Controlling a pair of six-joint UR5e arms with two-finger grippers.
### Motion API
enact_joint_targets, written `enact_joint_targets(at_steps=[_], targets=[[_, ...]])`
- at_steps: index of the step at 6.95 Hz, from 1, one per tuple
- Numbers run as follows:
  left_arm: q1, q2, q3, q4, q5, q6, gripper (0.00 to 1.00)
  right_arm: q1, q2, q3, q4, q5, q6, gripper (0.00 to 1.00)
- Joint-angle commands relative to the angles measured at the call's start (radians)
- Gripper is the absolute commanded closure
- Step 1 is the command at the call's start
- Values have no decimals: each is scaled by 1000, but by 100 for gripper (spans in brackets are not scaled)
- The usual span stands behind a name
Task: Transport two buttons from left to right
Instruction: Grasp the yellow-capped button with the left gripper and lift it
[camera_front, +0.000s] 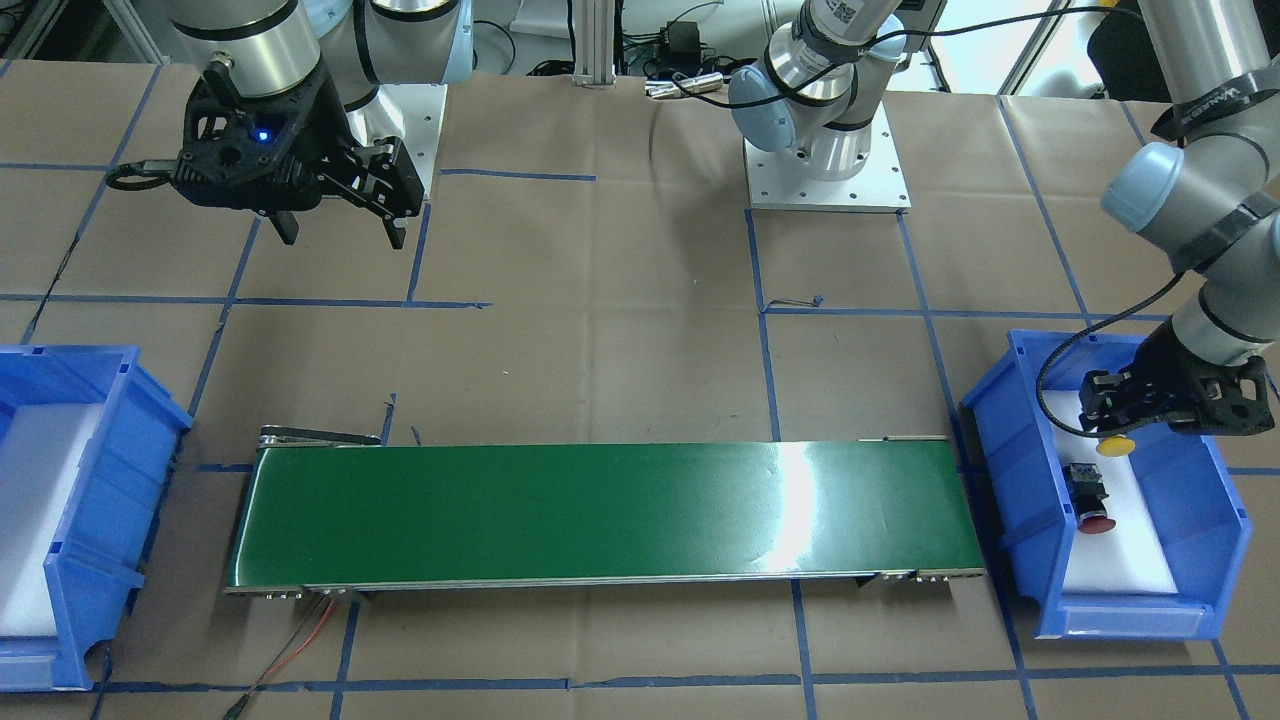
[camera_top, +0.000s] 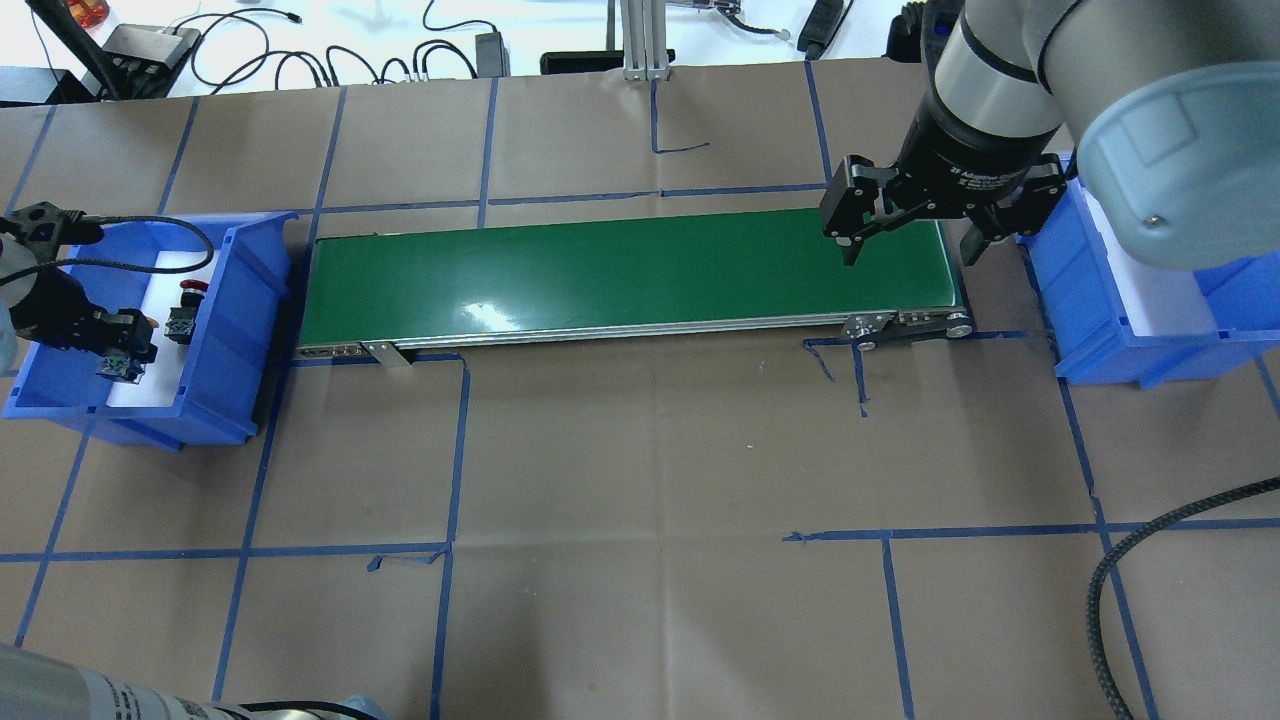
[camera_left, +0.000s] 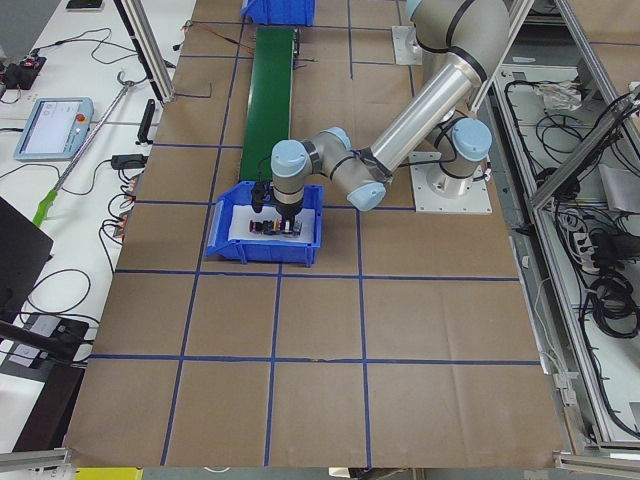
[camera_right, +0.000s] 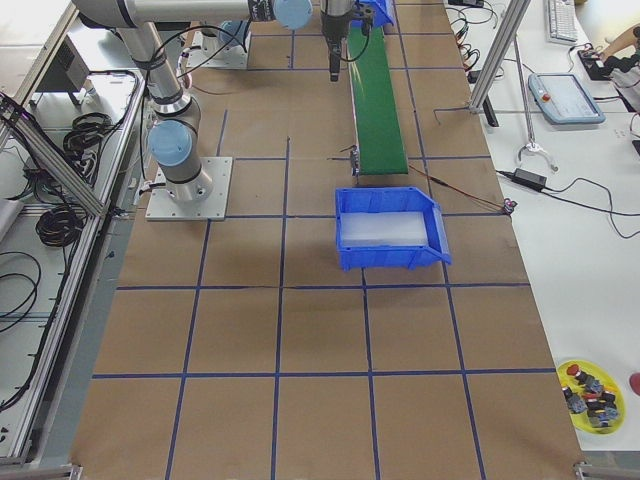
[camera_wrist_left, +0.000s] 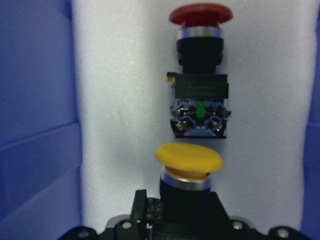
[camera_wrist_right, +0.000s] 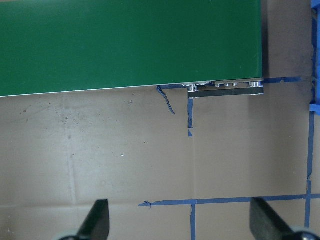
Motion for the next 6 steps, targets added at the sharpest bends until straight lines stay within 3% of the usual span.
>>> enact_joint_targets(at_steps=[1, 2, 4, 6], targets=[[1, 42, 161, -239, 7, -1, 89, -1, 0, -4, -8, -1, 0, 0], [-4, 30, 219, -293, 7, -5, 89, 0, 0, 7, -8, 1, -2, 0], [-80, 25, 234, -291, 6, -74, 89, 0, 6, -3, -6, 1, -3, 0], [-224, 25, 237, -286, 6, -323, 89, 0, 3, 1, -8, 1, -3, 0]])
